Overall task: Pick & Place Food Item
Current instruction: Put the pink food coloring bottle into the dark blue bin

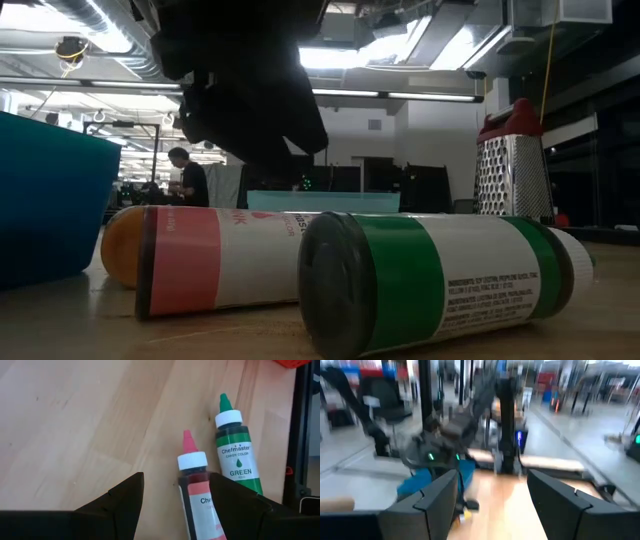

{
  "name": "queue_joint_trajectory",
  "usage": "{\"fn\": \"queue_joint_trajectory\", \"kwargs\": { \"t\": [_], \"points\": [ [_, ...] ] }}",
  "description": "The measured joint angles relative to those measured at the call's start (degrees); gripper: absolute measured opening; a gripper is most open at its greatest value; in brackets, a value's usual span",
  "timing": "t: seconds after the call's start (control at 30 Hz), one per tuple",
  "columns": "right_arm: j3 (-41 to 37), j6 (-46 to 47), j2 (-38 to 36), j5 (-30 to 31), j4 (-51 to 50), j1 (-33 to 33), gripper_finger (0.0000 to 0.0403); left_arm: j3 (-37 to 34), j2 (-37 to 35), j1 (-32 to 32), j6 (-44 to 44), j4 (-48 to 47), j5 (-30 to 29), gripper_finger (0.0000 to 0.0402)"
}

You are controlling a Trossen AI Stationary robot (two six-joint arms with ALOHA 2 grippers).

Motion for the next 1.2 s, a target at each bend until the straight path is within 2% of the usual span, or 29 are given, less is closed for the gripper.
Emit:
{"fn": "queue_joint_trajectory", "kwargs": {
  "t": [0.13, 0.3, 0.57, 0.77, 1.2],
  "points": [
    [-9.14, 1.2, -7.63, 2.58, 8.07, 1.81, 0.0245, 0.0, 0.23, 1.01, -2.79, -0.04, 2.84, 0.0221],
    [-13.4, 1.91, -11.46, 2.74, 9.03, 2.33, 0.0245, -0.01, 0.24, 2.19, -5.15, 0.74, 7.99, 0.0222],
    [-13.75, 2.45, -11.65, 2.77, 7.57, 2.31, 0.0245, -0.02, 1.7, 2.23, -4.58, 8.87, 11.21, 0.0222],
    [-13.75, 2.45, -11.61, 2.77, 7.57, 2.31, 0.0245, -0.13, 4.49, 1.87, -5.6, 3.92, 10.88, 0.0222],
    [-13.75, 2.56, -11.38, 2.74, 7.26, 2.31, 0.0245, -0.02, 6.54, 1.89, -7.58, 4.3, 11.22, 0.0221]
  ]
}}
